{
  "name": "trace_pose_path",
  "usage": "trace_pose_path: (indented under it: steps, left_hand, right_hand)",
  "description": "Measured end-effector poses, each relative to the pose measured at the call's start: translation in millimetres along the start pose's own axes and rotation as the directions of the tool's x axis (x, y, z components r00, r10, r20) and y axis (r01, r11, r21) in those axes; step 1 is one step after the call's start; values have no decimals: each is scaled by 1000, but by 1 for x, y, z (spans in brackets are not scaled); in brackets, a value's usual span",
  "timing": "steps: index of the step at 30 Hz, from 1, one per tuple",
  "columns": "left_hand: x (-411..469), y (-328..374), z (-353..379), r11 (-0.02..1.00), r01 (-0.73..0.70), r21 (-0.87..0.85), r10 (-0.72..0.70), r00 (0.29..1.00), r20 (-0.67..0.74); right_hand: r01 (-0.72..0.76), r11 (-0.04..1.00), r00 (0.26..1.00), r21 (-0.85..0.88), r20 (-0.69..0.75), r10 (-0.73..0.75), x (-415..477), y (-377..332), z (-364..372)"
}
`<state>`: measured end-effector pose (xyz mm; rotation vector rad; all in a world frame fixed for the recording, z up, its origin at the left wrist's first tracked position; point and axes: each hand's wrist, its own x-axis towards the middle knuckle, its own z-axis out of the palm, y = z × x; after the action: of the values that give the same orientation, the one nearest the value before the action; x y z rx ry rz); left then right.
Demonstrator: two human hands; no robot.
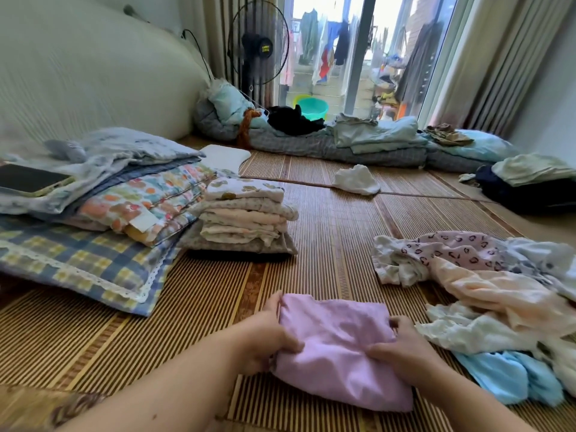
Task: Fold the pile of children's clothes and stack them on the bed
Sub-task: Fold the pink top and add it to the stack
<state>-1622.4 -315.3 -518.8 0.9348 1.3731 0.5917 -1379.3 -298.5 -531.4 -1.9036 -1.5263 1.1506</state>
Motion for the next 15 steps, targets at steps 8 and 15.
trace_pose_path:
  steps: [8,15]
  left_hand:
    - [-18,-3,-2,894,-199,401,168,979,112]
    - [-26,15,-18,783,-366,502,396,917,50]
  right_hand:
    - [214,976,921,-50,344,-184,-8,3,-9]
    - [312,947,933,-70,209,-292,-8,-34,-17]
